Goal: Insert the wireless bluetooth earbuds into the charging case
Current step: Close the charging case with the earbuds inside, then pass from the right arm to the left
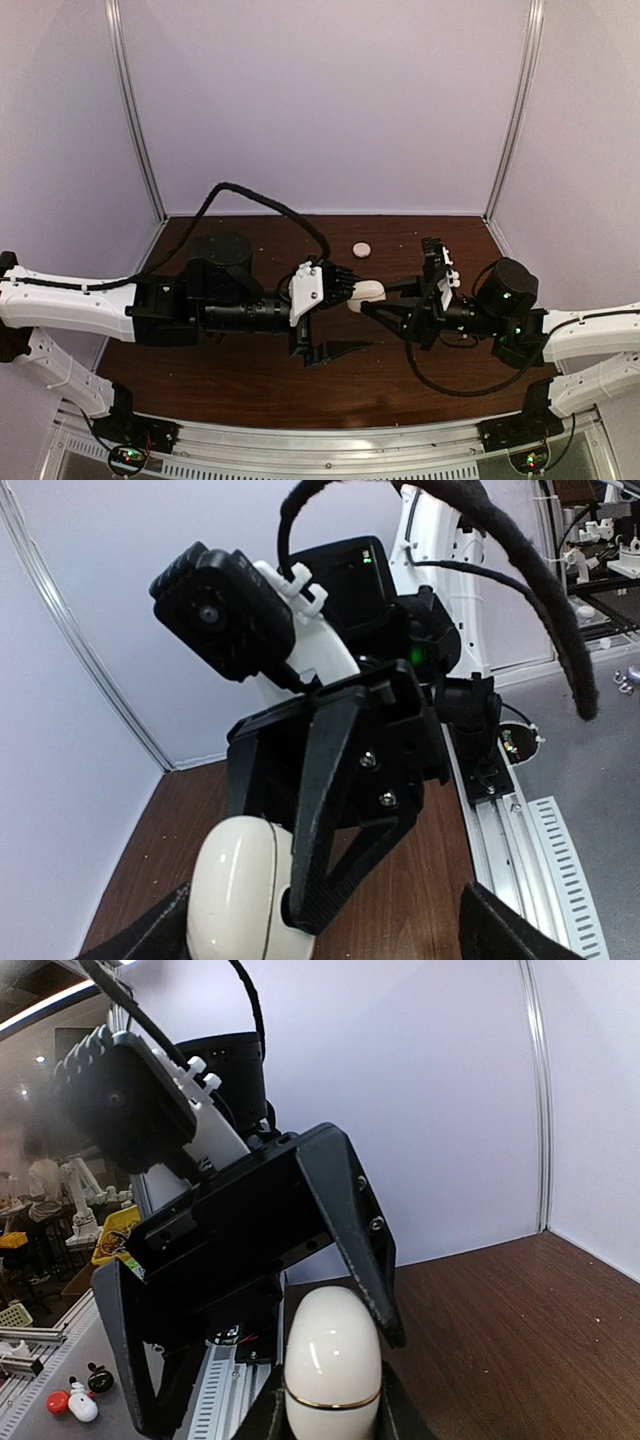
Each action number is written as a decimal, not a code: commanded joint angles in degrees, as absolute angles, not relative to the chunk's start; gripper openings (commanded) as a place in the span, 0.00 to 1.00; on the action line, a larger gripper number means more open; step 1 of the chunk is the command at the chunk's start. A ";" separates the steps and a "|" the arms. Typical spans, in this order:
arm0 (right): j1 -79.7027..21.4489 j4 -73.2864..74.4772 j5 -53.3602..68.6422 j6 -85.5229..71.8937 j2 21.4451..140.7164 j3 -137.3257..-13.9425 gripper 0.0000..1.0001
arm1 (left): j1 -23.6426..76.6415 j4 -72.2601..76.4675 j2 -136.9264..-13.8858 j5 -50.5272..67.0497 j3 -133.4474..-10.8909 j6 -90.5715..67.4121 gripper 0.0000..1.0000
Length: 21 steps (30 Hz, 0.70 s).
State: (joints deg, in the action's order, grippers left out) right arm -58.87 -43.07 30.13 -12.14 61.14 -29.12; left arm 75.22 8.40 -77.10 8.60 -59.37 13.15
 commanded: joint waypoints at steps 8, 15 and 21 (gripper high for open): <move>-57.48 -40.70 29.23 -20.01 60.60 -32.16 0.00 | 78.20 11.47 -73.98 -11.71 -56.19 24.97 0.89; -57.44 -37.75 29.60 -22.82 61.91 -33.49 0.00 | 78.22 13.44 -74.48 -15.85 -55.44 31.09 0.82; -57.40 -37.27 29.79 -24.39 62.77 -33.92 0.00 | 78.65 13.98 -76.63 -16.58 -56.75 33.56 0.76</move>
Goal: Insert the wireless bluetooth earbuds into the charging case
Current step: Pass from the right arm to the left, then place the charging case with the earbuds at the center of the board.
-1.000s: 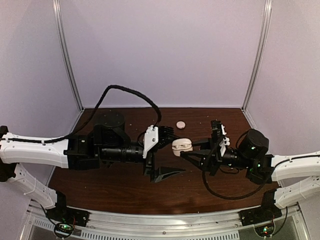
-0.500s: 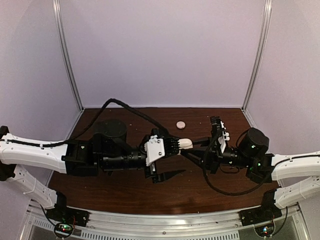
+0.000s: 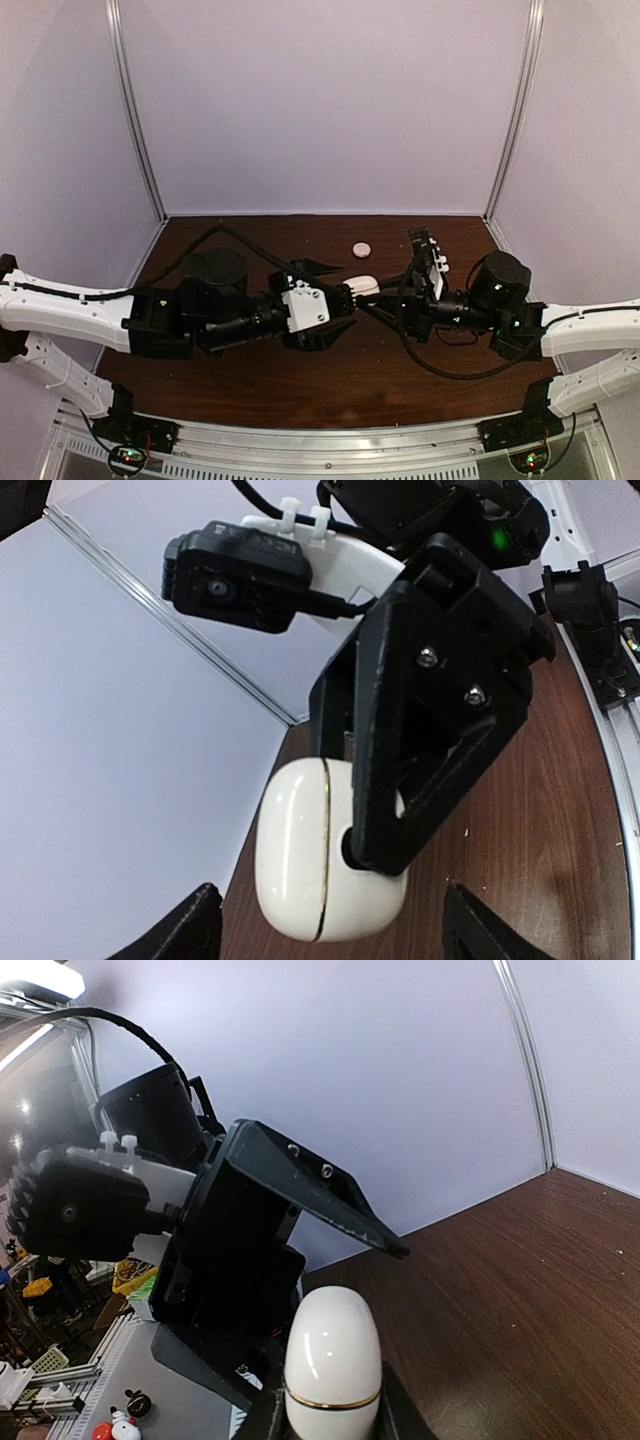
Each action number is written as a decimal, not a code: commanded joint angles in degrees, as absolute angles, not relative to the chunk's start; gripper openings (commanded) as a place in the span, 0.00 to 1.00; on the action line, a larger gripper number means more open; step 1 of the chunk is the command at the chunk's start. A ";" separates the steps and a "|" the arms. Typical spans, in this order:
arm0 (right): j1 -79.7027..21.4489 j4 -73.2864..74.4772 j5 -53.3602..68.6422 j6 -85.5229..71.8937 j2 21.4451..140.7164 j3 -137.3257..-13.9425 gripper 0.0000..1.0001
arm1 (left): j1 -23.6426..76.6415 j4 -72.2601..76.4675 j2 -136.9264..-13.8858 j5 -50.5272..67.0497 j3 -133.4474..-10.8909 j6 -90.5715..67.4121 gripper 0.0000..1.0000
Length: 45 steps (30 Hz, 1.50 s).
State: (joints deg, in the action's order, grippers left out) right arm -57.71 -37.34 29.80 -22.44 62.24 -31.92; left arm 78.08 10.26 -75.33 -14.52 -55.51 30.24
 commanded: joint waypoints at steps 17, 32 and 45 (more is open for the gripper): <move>-57.48 -36.83 29.15 -26.18 64.60 -34.04 0.00 | 81.36 14.34 -80.89 -21.90 -58.58 39.16 0.45; -54.68 -33.09 23.74 -23.77 58.85 -33.88 0.64 | 75.22 15.78 -78.22 -12.54 -54.73 23.34 0.22; -45.48 -23.73 17.86 -20.75 50.07 -32.18 1.00 | 54.40 15.00 -88.20 -1.99 -58.06 0.09 0.21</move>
State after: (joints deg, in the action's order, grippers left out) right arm -47.13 -27.99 21.89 -22.31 52.47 -32.69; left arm 59.07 14.06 -82.61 -4.99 -53.76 9.78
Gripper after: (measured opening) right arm 0.988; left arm 0.472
